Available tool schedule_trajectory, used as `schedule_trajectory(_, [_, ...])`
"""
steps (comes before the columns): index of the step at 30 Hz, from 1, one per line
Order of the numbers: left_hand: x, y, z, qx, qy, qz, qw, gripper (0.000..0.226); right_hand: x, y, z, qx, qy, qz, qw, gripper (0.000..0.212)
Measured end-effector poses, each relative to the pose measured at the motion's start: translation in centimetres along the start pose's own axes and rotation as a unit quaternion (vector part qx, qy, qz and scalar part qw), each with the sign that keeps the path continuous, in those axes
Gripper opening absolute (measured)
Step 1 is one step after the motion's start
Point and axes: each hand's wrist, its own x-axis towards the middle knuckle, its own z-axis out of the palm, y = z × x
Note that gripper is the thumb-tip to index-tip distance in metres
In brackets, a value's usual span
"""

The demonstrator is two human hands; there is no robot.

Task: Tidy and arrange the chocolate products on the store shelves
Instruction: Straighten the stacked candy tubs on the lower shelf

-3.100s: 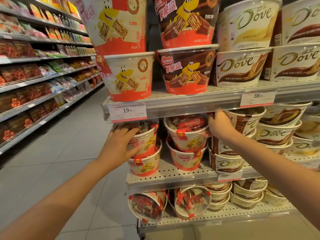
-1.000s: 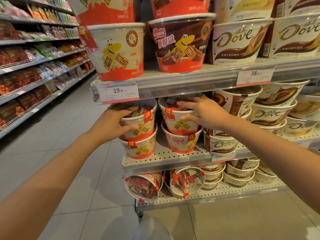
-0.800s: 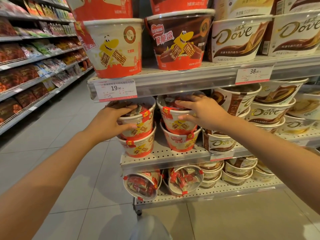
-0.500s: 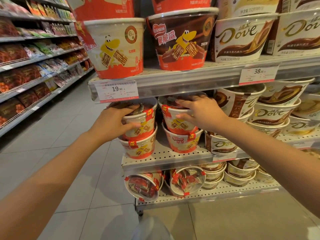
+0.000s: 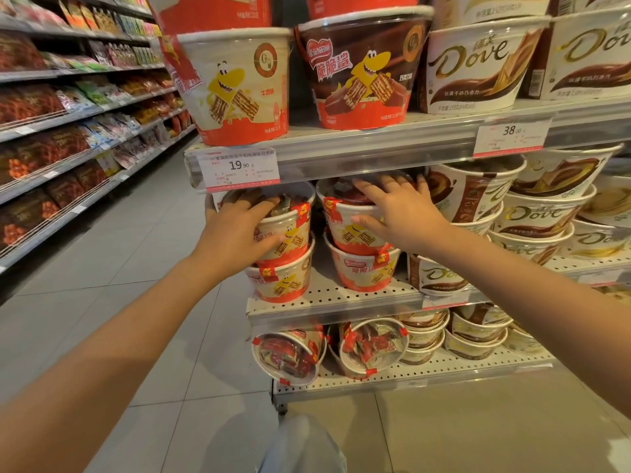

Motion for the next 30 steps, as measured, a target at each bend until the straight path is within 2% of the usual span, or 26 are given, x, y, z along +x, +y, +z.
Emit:
schedule_trajectory(3, [-1.2, 0.4, -0.1, -0.025, 0.044, 0.029, 0.998, 0.052, -0.8, -0.2, 0.3, 0.027, 0.08, -0.038, 0.996, 0.056])
schedule_trajectory(6, [-2.6, 0.6, 0.1, -0.048, 0.108, 0.089, 0.989, 0.042, -1.9, -0.2, 0.5, 0.058, 0.201, -0.137, 0.968, 0.04])
schedule_trajectory(8, [-4.0, 1.0, 0.5, -0.06, 0.136, 0.121, 0.981, 0.04, -3.1, -0.5, 0.8, 0.081, 0.225, -0.19, 0.952, 0.03])
schedule_trajectory(11, [-6.4, 1.8, 1.8, -0.06, 0.14, 0.145, 0.978, 0.036, -5.3, -1.2, 1.7, 0.112, 0.162, -0.231, 0.953, 0.024])
schedule_trajectory(16, [-10.4, 2.6, 5.4, -0.131, 0.04, 0.138, 0.981, 0.032, -8.8, -1.1, 5.1, 0.18, 0.024, -0.183, 0.966, 0.012])
schedule_trajectory(19, [-13.1, 2.1, 9.2, -0.162, -0.027, 0.011, 0.986, 0.03, -11.1, 0.1, 8.9, 0.204, -0.081, -0.106, 0.97, 0.012])
schedule_trajectory(21, [-14.7, 1.8, 12.1, -0.171, -0.08, -0.073, 0.979, 0.026, -12.7, 1.0, 12.1, 0.169, -0.113, -0.048, 0.978, 0.015])
schedule_trajectory(24, [-16.3, 2.2, 15.4, -0.155, -0.117, -0.127, 0.973, 0.021, -14.4, 2.5, 16.9, 0.141, -0.108, 0.016, 0.984, 0.022])
schedule_trajectory(26, [-16.5, 2.6, 17.2, -0.145, -0.095, -0.161, 0.972, 0.015, -15.0, 3.3, 19.6, 0.136, -0.084, 0.013, 0.987, 0.034])
schedule_trajectory(28, [-16.3, 2.6, 18.9, -0.152, -0.059, -0.228, 0.96, 0.021, -15.3, 3.8, 21.8, 0.136, -0.056, 0.009, 0.989, 0.046])
schedule_trajectory(30, [-15.8, 2.2, 20.5, -0.181, -0.048, -0.329, 0.926, 0.039, -15.3, 4.1, 23.0, 0.153, -0.037, 0.036, 0.987, 0.053])
